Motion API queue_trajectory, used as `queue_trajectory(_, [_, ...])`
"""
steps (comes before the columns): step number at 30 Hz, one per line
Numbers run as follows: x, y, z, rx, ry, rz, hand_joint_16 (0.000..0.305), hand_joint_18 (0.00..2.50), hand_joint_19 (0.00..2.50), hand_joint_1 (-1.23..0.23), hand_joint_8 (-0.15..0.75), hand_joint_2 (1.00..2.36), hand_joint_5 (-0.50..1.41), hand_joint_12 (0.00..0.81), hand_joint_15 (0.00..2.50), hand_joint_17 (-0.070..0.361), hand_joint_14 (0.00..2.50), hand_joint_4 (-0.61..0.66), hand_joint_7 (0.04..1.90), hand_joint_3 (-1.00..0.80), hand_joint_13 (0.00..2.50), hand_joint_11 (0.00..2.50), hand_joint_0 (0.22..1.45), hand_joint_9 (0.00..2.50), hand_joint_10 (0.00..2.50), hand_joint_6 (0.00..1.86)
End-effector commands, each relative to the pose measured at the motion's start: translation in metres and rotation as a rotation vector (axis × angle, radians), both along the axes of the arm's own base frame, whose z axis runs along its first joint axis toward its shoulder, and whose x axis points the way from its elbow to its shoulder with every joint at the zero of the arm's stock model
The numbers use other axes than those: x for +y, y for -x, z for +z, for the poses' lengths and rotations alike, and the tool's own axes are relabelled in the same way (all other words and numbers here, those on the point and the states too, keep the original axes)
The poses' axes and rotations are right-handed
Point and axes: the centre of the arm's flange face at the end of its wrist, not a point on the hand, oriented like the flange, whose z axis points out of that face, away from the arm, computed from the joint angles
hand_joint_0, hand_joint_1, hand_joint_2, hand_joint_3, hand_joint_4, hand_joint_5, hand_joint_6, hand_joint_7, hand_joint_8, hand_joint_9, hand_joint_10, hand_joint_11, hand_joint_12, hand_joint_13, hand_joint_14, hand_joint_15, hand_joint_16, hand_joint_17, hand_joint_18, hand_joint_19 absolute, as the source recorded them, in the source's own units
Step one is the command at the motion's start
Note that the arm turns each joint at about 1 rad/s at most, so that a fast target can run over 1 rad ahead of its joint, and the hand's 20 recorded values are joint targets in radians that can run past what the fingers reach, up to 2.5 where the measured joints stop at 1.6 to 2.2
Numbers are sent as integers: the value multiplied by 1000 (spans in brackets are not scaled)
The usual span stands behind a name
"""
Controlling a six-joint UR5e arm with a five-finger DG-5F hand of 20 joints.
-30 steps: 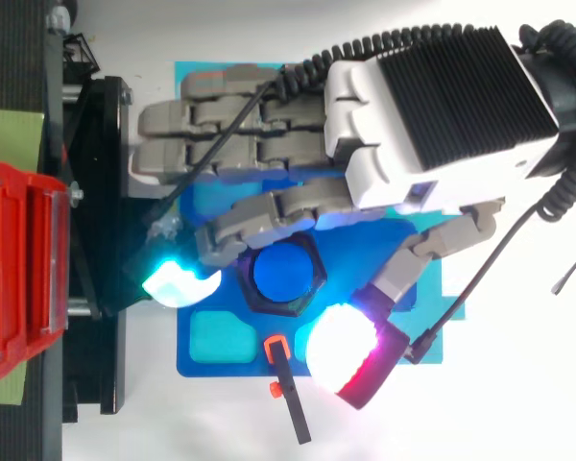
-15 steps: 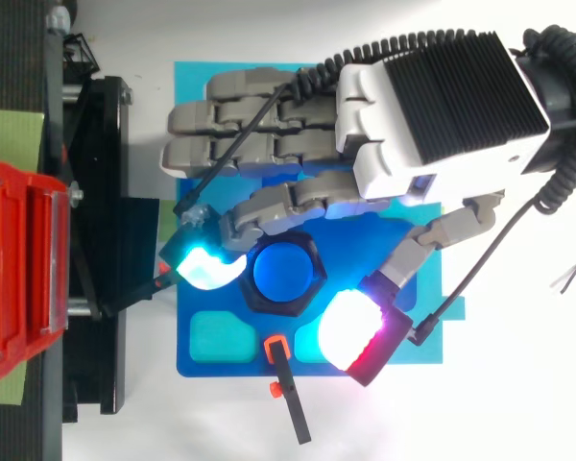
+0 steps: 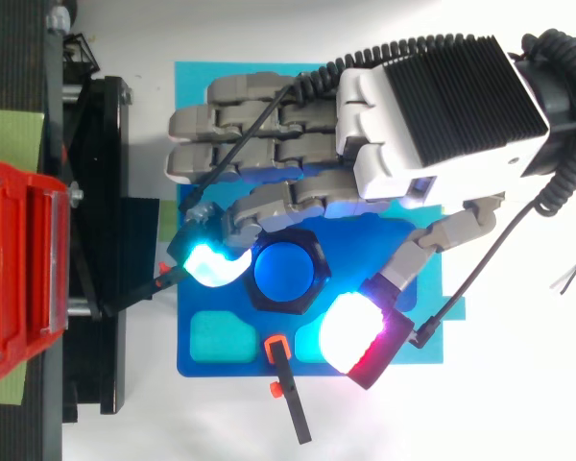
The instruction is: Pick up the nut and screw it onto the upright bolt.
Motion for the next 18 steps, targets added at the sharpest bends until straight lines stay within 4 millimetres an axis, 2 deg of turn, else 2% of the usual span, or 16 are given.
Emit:
queue_trajectory(1, [-2,0,1,-4,0,-3,60,0,0,-335,236,1000,-158,365,0,135,0,217,879,-500,83,0,472,206,0,503])
queue_trajectory(4, [-5,0,1,-13,1,-5,60,0,0,-331,244,1000,-143,364,0,136,0,231,892,-500,105,0,472,241,0,503])
queue_trajectory(10, [-10,0,1,-19,1,-8,59,0,0,-339,259,1000,-57,361,0,132,0,286,1082,-500,221,0,472,431,0,503])
queue_trajectory(16, [-14,1,3,-22,2,-11,54,3,0,-363,253,1000,10,346,0,122,0,216,1218,-500,367,0,481,682,0,503])
queue_trajectory(18, [-16,1,3,-24,2,-11,52,74,0,-376,243,1000,26,334,0,117,0,180,1230,-500,411,0,484,778,0,503])
